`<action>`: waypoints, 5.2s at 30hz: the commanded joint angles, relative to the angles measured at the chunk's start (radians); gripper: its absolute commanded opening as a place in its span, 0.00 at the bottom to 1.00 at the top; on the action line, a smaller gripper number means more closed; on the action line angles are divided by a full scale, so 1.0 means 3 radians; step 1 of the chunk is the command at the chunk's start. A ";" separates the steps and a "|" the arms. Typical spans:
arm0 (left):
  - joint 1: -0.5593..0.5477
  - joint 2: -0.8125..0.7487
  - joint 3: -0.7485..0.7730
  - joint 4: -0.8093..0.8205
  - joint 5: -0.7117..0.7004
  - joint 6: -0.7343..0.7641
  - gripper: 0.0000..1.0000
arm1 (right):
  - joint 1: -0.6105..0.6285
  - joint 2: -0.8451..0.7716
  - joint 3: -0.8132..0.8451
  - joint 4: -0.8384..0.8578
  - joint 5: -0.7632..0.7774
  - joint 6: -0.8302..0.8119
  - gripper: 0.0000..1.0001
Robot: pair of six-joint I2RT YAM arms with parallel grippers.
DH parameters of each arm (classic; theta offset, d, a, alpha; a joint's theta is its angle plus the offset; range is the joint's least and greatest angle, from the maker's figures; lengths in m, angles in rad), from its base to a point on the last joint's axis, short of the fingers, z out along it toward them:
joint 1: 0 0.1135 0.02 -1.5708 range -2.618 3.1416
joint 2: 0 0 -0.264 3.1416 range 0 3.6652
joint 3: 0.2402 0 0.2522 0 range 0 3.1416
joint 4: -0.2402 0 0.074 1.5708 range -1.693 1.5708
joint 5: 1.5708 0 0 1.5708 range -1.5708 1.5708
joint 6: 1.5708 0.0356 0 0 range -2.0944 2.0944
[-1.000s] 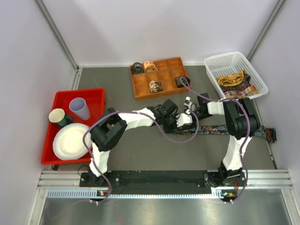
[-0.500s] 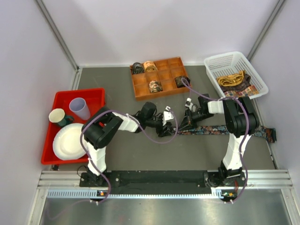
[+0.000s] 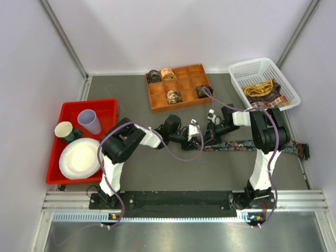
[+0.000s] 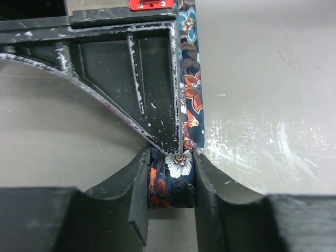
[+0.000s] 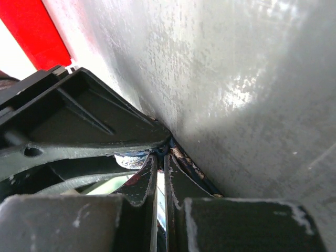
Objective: Roll the ties
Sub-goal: Roll the tie at the center of the board.
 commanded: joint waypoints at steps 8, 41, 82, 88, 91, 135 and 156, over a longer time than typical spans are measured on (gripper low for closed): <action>-0.0112 -0.0123 0.0390 -0.2606 -0.1075 0.0901 0.22 | -0.0108 -0.0174 0.0098 -0.0387 -0.0051 -0.0604 0.37; -0.0368 0.0005 0.0646 -0.3000 -0.1443 0.0998 0.22 | 0.0045 -0.0353 -0.0347 0.1029 -0.0410 0.0648 0.32; -0.0051 0.0132 -0.0372 0.0517 -0.0027 -0.0275 0.69 | -0.0001 -0.0057 -0.0107 0.0058 0.1150 -0.0078 0.00; -0.0086 0.0306 -0.0274 0.0585 -0.0155 -0.0178 0.52 | -0.0006 0.0010 -0.0005 -0.0060 0.1278 -0.0068 0.00; -0.0086 0.0261 -0.0249 0.0335 -0.0231 -0.0025 0.41 | -0.0006 0.0025 0.0047 -0.0076 0.1206 -0.0088 0.00; -0.0240 0.0051 0.0672 -0.2735 -0.1148 0.0635 0.65 | -0.0088 -0.0021 -0.0066 0.0047 0.0116 -0.0431 0.00; -0.0040 0.0230 -0.0116 0.0119 -0.0007 -0.0172 0.69 | -0.0037 0.0076 0.0139 -0.0122 0.1216 -0.0231 0.00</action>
